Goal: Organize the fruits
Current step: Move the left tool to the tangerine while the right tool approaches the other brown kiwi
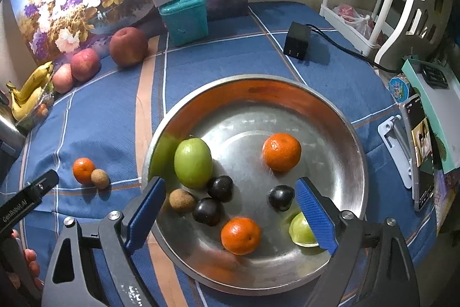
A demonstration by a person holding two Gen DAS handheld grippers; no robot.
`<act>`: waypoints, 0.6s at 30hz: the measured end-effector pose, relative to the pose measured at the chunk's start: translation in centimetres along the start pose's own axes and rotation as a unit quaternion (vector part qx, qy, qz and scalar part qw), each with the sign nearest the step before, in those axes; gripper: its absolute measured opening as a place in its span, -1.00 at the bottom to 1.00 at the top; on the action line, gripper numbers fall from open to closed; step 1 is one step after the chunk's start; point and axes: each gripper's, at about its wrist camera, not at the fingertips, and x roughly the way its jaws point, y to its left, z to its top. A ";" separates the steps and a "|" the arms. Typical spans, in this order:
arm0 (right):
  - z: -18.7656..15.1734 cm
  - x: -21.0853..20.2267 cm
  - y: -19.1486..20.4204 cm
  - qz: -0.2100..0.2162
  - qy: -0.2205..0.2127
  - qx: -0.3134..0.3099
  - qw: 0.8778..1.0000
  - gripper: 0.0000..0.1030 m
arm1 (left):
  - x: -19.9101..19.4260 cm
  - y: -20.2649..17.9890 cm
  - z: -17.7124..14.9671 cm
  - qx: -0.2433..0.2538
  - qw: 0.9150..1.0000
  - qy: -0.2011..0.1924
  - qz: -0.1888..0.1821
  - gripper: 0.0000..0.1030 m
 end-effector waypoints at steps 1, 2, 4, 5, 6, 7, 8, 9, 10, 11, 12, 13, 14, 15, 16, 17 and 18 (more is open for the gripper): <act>0.0 0.0 0.1 0.001 0.001 -0.003 1.000 0.78 | -0.1 0.2 0.0 0.002 1.000 -0.001 0.004 1.00; 0.0 0.0 0.3 0.003 0.002 -0.006 1.000 0.78 | -0.1 0.5 0.1 0.003 1.000 -0.002 0.007 1.00; 0.0 0.2 0.7 0.007 0.008 -0.012 1.000 0.78 | -0.3 1.0 0.2 0.007 1.000 -0.004 0.015 1.00; 0.0 0.3 0.9 0.010 0.010 -0.013 1.000 0.78 | -0.3 1.3 0.2 0.008 1.000 -0.005 0.020 1.00; 0.0 0.5 1.1 0.014 0.013 -0.016 1.000 0.78 | -0.4 1.6 0.3 0.008 1.000 -0.006 0.026 1.00; -0.1 0.5 1.3 0.016 0.015 -0.019 1.000 0.78 | -0.4 2.0 0.3 0.009 0.999 -0.007 0.031 1.00; -0.1 0.6 1.7 0.017 0.015 -0.024 0.999 0.78 | -0.4 2.3 0.3 0.011 0.999 -0.007 0.036 1.00; -0.1 0.5 2.0 0.018 0.014 -0.027 0.999 0.78 | -0.4 2.7 0.4 0.012 0.999 -0.008 0.044 1.00; -0.2 0.5 2.2 0.021 0.014 -0.029 0.999 0.78 | -0.4 3.1 0.4 0.012 0.999 -0.008 0.051 1.00; -0.2 0.5 2.4 0.023 0.014 -0.030 0.999 0.78 | -0.5 3.5 0.3 0.012 0.998 -0.008 0.057 1.00; -0.2 0.4 2.6 0.028 0.013 -0.030 0.999 0.78 | -0.5 4.0 0.3 0.010 0.998 -0.008 0.065 1.00; -0.2 0.4 2.9 0.033 0.013 -0.031 0.999 0.78 | -0.5 4.6 0.4 0.006 0.997 -0.008 0.071 1.00; -0.2 0.4 3.1 0.038 0.013 -0.031 0.999 0.78 | -0.5 4.9 0.4 0.002 0.997 -0.008 0.072 1.00; -0.2 0.4 3.4 0.042 0.014 -0.033 0.998 0.78 | -0.5 5.5 0.5 -0.005 0.997 -0.008 0.074 1.00; -0.2 0.4 3.7 0.044 0.014 -0.037 0.998 0.78 | -0.6 6.0 0.5 -0.011 0.997 -0.007 0.076 1.00; -0.2 0.4 4.0 0.044 0.014 -0.040 0.998 0.78 | -0.6 6.4 0.5 -0.017 0.997 -0.008 0.077 1.00; -0.3 0.4 4.3 0.044 0.013 -0.045 0.998 0.78 | -0.6 6.8 0.5 -0.023 0.997 -0.008 0.078 1.00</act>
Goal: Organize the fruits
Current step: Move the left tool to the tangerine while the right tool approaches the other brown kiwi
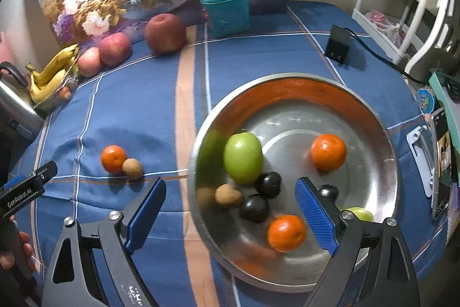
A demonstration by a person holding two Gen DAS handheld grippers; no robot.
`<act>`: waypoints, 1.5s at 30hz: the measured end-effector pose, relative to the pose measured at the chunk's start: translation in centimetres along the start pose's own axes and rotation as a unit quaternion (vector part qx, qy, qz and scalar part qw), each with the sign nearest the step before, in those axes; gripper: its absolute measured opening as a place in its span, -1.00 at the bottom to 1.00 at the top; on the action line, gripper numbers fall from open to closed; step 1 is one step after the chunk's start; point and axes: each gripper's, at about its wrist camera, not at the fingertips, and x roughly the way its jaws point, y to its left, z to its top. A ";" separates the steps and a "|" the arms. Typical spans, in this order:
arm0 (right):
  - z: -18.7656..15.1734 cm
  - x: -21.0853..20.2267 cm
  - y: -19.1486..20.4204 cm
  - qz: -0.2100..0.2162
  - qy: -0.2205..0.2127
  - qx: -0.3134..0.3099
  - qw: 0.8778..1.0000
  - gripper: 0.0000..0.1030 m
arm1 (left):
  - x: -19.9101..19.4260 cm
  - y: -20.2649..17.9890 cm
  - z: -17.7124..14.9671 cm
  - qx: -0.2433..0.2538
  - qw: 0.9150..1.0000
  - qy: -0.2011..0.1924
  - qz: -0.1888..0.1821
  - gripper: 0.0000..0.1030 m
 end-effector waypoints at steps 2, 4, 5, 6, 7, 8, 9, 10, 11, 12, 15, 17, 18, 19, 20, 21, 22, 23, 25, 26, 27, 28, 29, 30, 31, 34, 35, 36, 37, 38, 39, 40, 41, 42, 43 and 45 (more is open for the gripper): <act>0.0 0.0 0.7 0.003 -0.001 -0.008 1.000 0.78 | 0.1 0.8 0.1 -0.011 1.000 0.000 0.002 1.00; 0.0 -0.1 1.5 0.011 -0.002 -0.013 1.000 0.78 | 0.0 1.4 0.2 -0.021 1.000 -0.002 0.005 1.00; 0.0 -0.1 1.9 0.015 -0.003 -0.016 1.000 0.78 | 0.0 1.7 0.2 -0.028 1.000 -0.003 0.007 1.00; 0.0 -0.1 2.2 0.019 -0.004 -0.018 1.000 0.78 | 0.0 2.0 0.3 -0.032 0.999 -0.004 0.008 1.00; 0.0 -0.1 2.5 0.022 -0.004 -0.021 1.000 0.78 | 0.0 2.2 0.3 -0.034 0.999 -0.004 0.008 1.00; 0.0 -0.1 3.1 0.025 -0.005 -0.027 0.999 0.78 | 0.0 2.4 0.4 -0.039 0.999 -0.005 0.009 1.00; 0.0 -0.2 3.4 0.027 -0.006 -0.031 0.999 0.78 | -0.1 2.6 0.4 -0.042 0.999 -0.006 0.009 1.00; 0.0 -0.2 3.9 0.030 -0.007 -0.035 0.999 0.78 | -0.1 2.8 0.5 -0.044 0.999 -0.007 0.010 1.00; 0.0 -0.2 4.3 0.032 -0.007 -0.040 0.999 0.78 | -0.1 2.9 0.5 -0.046 0.999 -0.008 0.010 1.00; 0.0 -0.1 4.8 0.035 -0.008 -0.045 0.998 0.78 | -0.1 3.1 0.5 -0.049 0.999 -0.008 0.010 1.00; 0.0 0.1 5.8 0.047 -0.009 -0.055 0.997 0.78 | 0.0 3.2 0.6 -0.053 0.999 -0.008 0.006 1.00; 0.0 0.2 6.5 0.053 -0.010 -0.062 0.997 0.78 | 0.1 3.2 0.6 -0.053 0.999 -0.007 0.003 1.00; 0.0 0.3 6.6 0.054 -0.010 -0.064 0.996 0.78 | 0.1 3.1 0.6 -0.052 0.999 -0.007 0.002 1.00; 0.0 0.4 6.8 0.057 -0.009 -0.065 0.996 0.78 | 0.2 3.0 0.6 -0.052 0.999 -0.006 0.000 1.00; 0.0 0.5 7.0 0.059 -0.009 -0.066 0.996 0.78 | 0.3 2.9 0.6 -0.051 0.999 -0.005 -0.002 1.00; 0.0 0.7 7.1 0.063 -0.009 -0.067 0.996 0.78 | 0.4 2.7 0.6 -0.050 0.999 -0.004 -0.004 1.00; 0.0 0.7 7.2 0.065 -0.009 -0.067 0.996 0.78 | 0.5 2.5 0.5 -0.049 0.999 -0.003 -0.006 1.00; 0.0 0.8 7.4 0.067 -0.009 -0.068 0.995 0.78 | 0.6 2.3 0.5 -0.048 0.999 -0.002 -0.008 1.00; 0.0 1.1 7.7 0.069 -0.011 -0.072 0.995 0.78 | 0.9 1.9 0.5 -0.045 0.999 0.002 -0.013 1.00; 0.0 1.2 7.9 0.068 -0.012 -0.073 0.995 0.78 | 1.1 1.7 0.5 -0.043 0.999 0.004 -0.015 1.00; 0.0 1.4 7.9 0.068 -0.011 -0.073 0.995 0.78 | 1.4 1.5 0.5 -0.041 0.999 0.007 -0.017 1.00; -0.1 1.6 8.0 0.069 -0.010 -0.074 0.995 0.78 | 1.5 1.4 0.5 -0.040 0.999 0.010 -0.019 1.00; -0.1 1.9 8.0 0.070 -0.008 -0.073 0.995 0.78 | 1.8 1.2 0.4 -0.038 0.999 0.013 -0.021 1.00; -0.1 2.1 8.1 0.070 -0.006 -0.072 0.995 0.78 | 2.1 1.0 0.4 -0.037 0.999 0.017 -0.023 1.00; -0.2 2.3 8.0 0.071 -0.003 -0.071 0.995 0.78 | 2.3 0.9 0.4 -0.037 0.999 0.020 -0.024 1.00; -0.2 3.1 8.1 0.072 0.005 -0.070 0.995 0.78 | 3.0 0.5 0.3 -0.037 0.998 0.030 -0.029 1.00; -0.3 3.3 8.2 0.072 0.008 -0.070 0.995 0.78 | 3.2 0.4 0.2 -0.038 0.998 0.033 -0.031 1.00; -0.3 3.6 8.2 0.072 0.011 -0.070 0.995 0.78 | 3.4 0.3 0.2 -0.038 0.998 0.035 -0.032 1.00; -0.4 3.9 8.3 0.072 0.014 -0.070 0.995 0.78 | 3.6 0.2 0.0 -0.039 0.998 0.037 -0.034 1.00; -0.4 4.2 8.4 0.073 0.018 -0.071 0.995 0.78 | 3.9 0.1 0.0 -0.039 0.998 0.040 -0.036 1.00; -0.5 4.4 8.5 0.074 0.020 -0.071 0.995 0.78 | 4.1 -0.1 -0.1 -0.040 0.998 0.043 -0.038 1.00; -0.5 4.5 8.6 0.074 0.022 -0.071 0.994 0.78 | 4.3 -0.2 -0.2 -0.041 0.997 0.044 -0.041 1.00; -0.5 4.7 8.6 0.074 0.023 -0.071 0.994 0.78 | 4.5 -0.2 -0.2 -0.044 0.997 0.045 -0.044 1.00; -0.4 4.9 8.7 0.073 0.024 -0.071 0.995 0.78 | 4.6 -0.3 -0.3 -0.049 0.997 0.045 -0.049 1.00; -0.4 5.0 8.6 0.073 0.025 -0.070 0.995 0.78 | 4.8 -0.4 -0.4 -0.054 0.996 0.047 -0.056 1.00; -0.3 5.2 8.4 0.073 0.025 -0.065 0.995 0.77 | 5.1 -0.7 -0.5 -0.059 0.995 0.049 -0.070 1.00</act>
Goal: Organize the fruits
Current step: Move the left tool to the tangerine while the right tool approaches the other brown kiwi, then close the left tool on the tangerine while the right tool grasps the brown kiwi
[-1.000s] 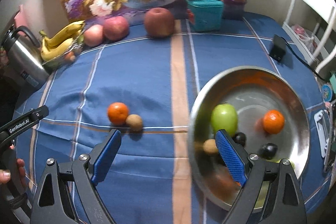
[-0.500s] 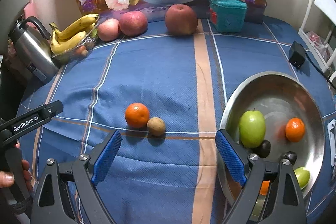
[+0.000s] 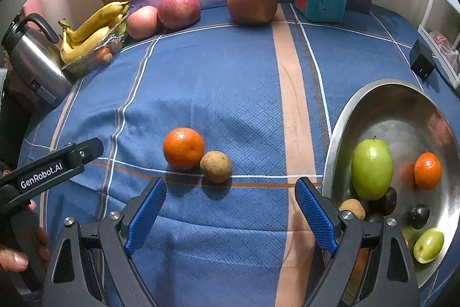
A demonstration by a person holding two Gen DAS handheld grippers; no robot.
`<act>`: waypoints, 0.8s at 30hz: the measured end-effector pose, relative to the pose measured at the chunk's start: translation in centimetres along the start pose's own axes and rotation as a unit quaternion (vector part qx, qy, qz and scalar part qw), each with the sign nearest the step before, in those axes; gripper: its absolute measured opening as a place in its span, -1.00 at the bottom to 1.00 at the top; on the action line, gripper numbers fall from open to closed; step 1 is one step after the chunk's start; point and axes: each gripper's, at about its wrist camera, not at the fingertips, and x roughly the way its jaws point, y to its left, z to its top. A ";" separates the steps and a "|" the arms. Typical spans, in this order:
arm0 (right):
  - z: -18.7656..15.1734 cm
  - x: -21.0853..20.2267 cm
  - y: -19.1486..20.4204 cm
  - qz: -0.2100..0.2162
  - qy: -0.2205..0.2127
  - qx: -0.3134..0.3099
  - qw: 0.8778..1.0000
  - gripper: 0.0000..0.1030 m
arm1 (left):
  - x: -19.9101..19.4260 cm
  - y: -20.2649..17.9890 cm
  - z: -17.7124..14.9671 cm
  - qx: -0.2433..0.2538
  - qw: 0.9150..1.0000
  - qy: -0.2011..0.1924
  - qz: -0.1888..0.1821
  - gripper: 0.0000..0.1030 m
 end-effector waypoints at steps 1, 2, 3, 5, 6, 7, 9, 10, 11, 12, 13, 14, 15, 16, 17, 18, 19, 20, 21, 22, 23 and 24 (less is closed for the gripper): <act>0.1 0.1 -0.2 0.001 0.000 0.005 1.000 0.77 | 0.1 -0.2 0.0 0.001 1.000 0.000 -0.006 1.00; 0.2 0.1 -0.4 0.002 -0.002 0.008 1.000 0.76 | 0.2 -0.4 0.0 0.003 1.000 0.000 -0.009 1.00; 0.2 -0.1 -0.7 0.004 -0.006 0.011 1.000 0.76 | 0.3 -0.7 -0.1 0.007 1.000 0.001 -0.012 1.00; 0.5 -0.2 -1.1 0.006 -0.009 0.017 1.000 0.74 | 0.3 -1.1 -0.1 0.009 1.000 0.000 -0.023 0.98; 0.6 -0.2 -1.2 0.007 -0.012 0.021 1.000 0.70 | 0.3 -1.2 0.0 0.009 1.000 0.000 -0.028 0.97; 0.7 -0.2 -1.4 0.009 -0.014 0.025 1.000 0.58 | 0.3 -1.4 0.0 0.009 0.999 0.000 -0.034 0.96; 0.9 -0.2 -1.6 0.012 -0.016 0.029 0.999 0.40 | 0.4 -1.7 0.0 0.011 0.999 0.001 -0.045 0.91; 1.0 -0.2 -1.7 0.015 -0.016 0.031 0.999 0.37 | 0.3 -1.9 0.1 0.012 0.999 0.002 -0.049 0.82; 1.0 -0.2 -1.7 0.018 -0.017 0.031 0.999 0.37 | 0.4 -2.0 0.1 0.012 0.999 0.002 -0.052 0.76; 1.1 -0.1 -1.6 0.021 -0.017 0.031 0.999 0.32 | 0.4 -2.2 0.2 0.013 0.998 0.004 -0.056 0.74; 1.1 0.0 -1.5 0.024 -0.015 0.028 0.999 0.23 | 0.5 -2.4 0.1 0.014 0.998 0.005 -0.060 0.72; 1.2 0.1 -1.3 0.026 -0.014 0.025 0.999 0.19 | 0.6 -2.5 0.1 0.015 0.998 0.007 -0.065 0.68; 1.2 0.3 -1.0 0.027 -0.012 0.020 0.999 0.14 | 0.6 -2.6 0.1 0.015 0.997 0.009 -0.069 0.66; 1.2 0.4 -0.8 0.027 -0.010 0.016 0.999 0.09 | 0.7 -2.8 0.1 0.015 0.997 0.011 -0.072 0.64; 1.2 0.5 -0.6 0.029 -0.008 0.010 1.000 0.06 | 0.7 -2.9 0.1 0.015 0.997 0.012 -0.073 0.62; 1.2 0.6 -0.4 0.030 -0.007 0.007 1.000 0.00 | 0.8 -3.1 0.1 0.016 0.997 0.013 -0.075 0.61; 1.1 0.7 -0.3 0.030 -0.006 0.003 1.000 -0.02 | 0.8 -3.3 0.0 0.017 0.997 0.013 -0.077 0.59; 1.1 0.9 -0.1 0.030 -0.005 0.000 1.000 -0.03 | 0.9 -3.4 0.0 0.017 0.997 0.014 -0.078 0.57; 1.1 1.0 0.0 0.030 -0.005 -0.003 1.000 -0.05 | 0.9 -3.5 0.0 0.017 0.997 0.016 -0.080 0.57; 1.1 1.0 0.1 0.032 -0.005 -0.004 0.999 -0.07 | 1.0 -3.6 0.0 0.017 0.996 0.016 -0.081 0.57; 1.1 1.0 0.1 0.035 -0.006 -0.004 0.999 -0.08 | 1.0 -3.7 0.0 0.016 0.996 0.017 -0.082 0.57; 1.2 1.0 0.1 0.037 -0.007 -0.004 0.999 -0.11 | 1.0 -3.7 0.0 0.015 0.996 0.018 -0.083 0.57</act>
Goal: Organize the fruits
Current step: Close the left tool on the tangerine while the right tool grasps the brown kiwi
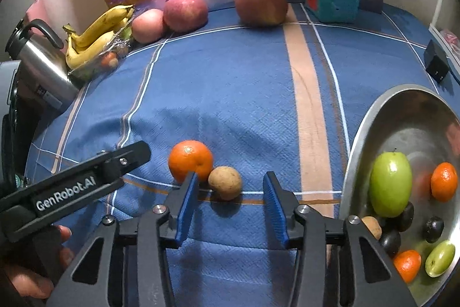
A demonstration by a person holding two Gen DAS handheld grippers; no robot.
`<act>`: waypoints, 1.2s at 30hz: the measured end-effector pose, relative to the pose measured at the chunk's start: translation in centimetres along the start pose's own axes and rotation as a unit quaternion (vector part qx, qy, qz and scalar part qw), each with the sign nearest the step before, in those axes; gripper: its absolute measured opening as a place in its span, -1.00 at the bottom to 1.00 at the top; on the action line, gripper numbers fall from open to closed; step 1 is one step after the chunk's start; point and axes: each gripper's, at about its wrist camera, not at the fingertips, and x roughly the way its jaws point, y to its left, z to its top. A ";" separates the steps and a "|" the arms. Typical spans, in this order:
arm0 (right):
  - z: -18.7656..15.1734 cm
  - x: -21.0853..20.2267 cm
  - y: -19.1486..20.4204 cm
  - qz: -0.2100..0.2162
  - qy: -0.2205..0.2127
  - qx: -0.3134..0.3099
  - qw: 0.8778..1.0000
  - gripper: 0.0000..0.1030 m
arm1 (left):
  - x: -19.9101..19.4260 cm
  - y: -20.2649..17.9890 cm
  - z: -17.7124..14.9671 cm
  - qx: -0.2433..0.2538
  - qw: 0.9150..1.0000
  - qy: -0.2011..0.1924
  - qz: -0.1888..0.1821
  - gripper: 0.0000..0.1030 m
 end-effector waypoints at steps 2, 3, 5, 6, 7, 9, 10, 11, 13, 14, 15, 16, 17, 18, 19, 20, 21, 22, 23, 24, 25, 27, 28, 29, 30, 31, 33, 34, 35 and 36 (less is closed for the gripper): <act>0.1 -0.1 0.1 0.002 -0.002 -0.003 1.000 -0.19 | 0.0 0.0 0.0 -0.002 1.000 0.001 -0.002 0.57; 0.1 -0.1 0.1 0.003 -0.002 -0.005 1.000 -0.23 | 0.0 0.0 0.0 -0.002 1.000 0.001 -0.002 0.57; 0.0 -0.2 0.1 0.007 -0.002 -0.005 1.000 -0.32 | 0.0 0.0 0.0 -0.004 1.000 0.000 -0.006 0.57; 0.0 -0.2 0.1 0.009 -0.002 -0.004 1.000 -0.36 | -0.1 0.0 0.1 -0.005 1.000 -0.001 -0.007 0.57; 0.0 -0.2 0.1 0.011 -0.002 -0.004 1.000 -0.42 | -0.1 -0.1 0.1 -0.006 1.000 -0.002 -0.010 0.57; 0.0 -0.2 0.1 0.013 -0.001 -0.003 1.000 -0.47 | -0.3 0.0 0.0 -0.006 1.000 -0.001 -0.012 0.57; 0.0 -0.2 0.1 0.015 -0.001 -0.002 1.000 -0.48 | -0.2 -0.1 -0.1 -0.005 1.000 0.000 -0.012 0.57; 0.0 -0.2 0.0 0.016 -0.001 -0.002 1.000 -0.49 | -0.2 -0.1 -0.1 -0.005 1.000 0.000 -0.012 0.57; 0.0 -0.1 0.0 0.014 0.000 -0.002 1.000 -0.57 | -0.2 -0.1 -0.1 -0.006 1.000 0.001 -0.013 0.57; 0.0 -0.1 -0.1 0.017 0.001 0.000 1.000 -0.57 | -0.2 -0.1 -0.1 -0.006 1.000 0.001 -0.014 0.57; -0.1 -0.1 -0.3 0.020 0.001 0.003 1.000 -0.57 | -0.2 -0.2 -0.1 -0.007 1.000 0.000 -0.015 0.57; -0.1 -0.1 -0.3 0.022 0.002 0.005 1.000 -0.57 | -0.3 -0.2 -0.1 -0.007 1.000 -0.001 -0.017 0.57; -0.1 -0.1 -0.3 0.023 0.002 0.006 1.000 -0.57 | -0.3 -0.3 -0.1 -0.006 1.000 -0.001 -0.018 0.57; -0.1 -0.1 -0.4 0.025 0.002 0.006 1.000 -0.57 | -0.3 -0.4 0.0 -0.005 1.000 -0.002 -0.020 0.57; -0.1 -0.1 -0.4 0.026 0.002 0.007 1.000 -0.57 | -0.3 -0.5 0.0 -0.004 1.000 -0.002 -0.021 0.57; -0.2 -0.2 -0.5 0.026 0.002 0.007 1.000 -0.57 | -0.2 -0.7 -0.1 -0.003 1.000 -0.002 -0.021 0.57; -0.2 -0.2 -0.6 0.024 0.001 0.009 1.000 -0.57 | -0.2 -0.8 -0.1 -0.001 1.000 -0.001 -0.021 0.57; -0.2 -0.3 -0.8 0.023 0.000 0.012 1.000 -0.57 | -0.2 -1.0 -0.1 0.000 1.000 -0.001 -0.021 0.57; -0.3 -0.4 -1.0 0.022 -0.001 0.014 1.000 -0.57 | -0.1 -1.1 -0.2 0.001 1.000 0.000 -0.022 0.57; -0.3 -0.6 -1.2 0.019 -0.002 0.018 1.000 -0.57 | 0.0 -1.3 -0.2 0.003 1.000 0.001 -0.025 0.57; -0.4 -0.7 -1.5 0.016 -0.003 0.021 1.000 -0.57 | 0.0 -1.4 -0.2 0.005 1.000 0.001 -0.028 0.56; -0.4 -1.0 -2.0 0.013 -0.003 0.030 0.999 -0.57 | 0.1 -1.8 -0.3 0.010 0.999 0.003 -0.036 0.48; -0.4 -1.1 -2.3 0.012 -0.003 0.034 0.999 -0.57 | 0.1 -2.0 -0.3 0.012 0.999 0.003 -0.038 0.45; -0.4 -1.2 -2.5 0.011 -0.004 0.037 0.999 -0.57 | 0.1 -2.2 -0.3 0.014 0.999 0.002 -0.040 0.43; -0.3 -1.3 -2.7 0.009 -0.004 0.038 0.999 -0.57 | 0.1 -2.4 -0.3 0.017 0.999 0.002 -0.043 0.41; -0.3 -1.4 -2.8 0.006 -0.004 0.039 0.999 -0.57 | 0.1 -2.6 -0.3 0.020 0.999 0.002 -0.046 0.37; -0.3 -1.6 -3.1 0.002 -0.005 0.043 0.999 -0.57 | 0.2 -3.2 -0.3 0.024 0.998 0.002 -0.054 0.33; -0.2 -1.7 -3.1 0.002 -0.006 0.044 0.999 -0.57 | 0.2 -3.3 -0.3 0.025 0.998 0.002 -0.057 0.32; -0.2 -1.8 -3.3 0.003 -0.007 0.046 0.999 -0.57 | 0.3 -3.6 -0.4 0.027 0.998 0.003 -0.059 0.31; -0.2 -2.0 -3.4 0.004 -0.007 0.048 0.999 -0.57 | 0.4 -3.9 -0.4 0.031 0.998 0.003 -0.061 0.31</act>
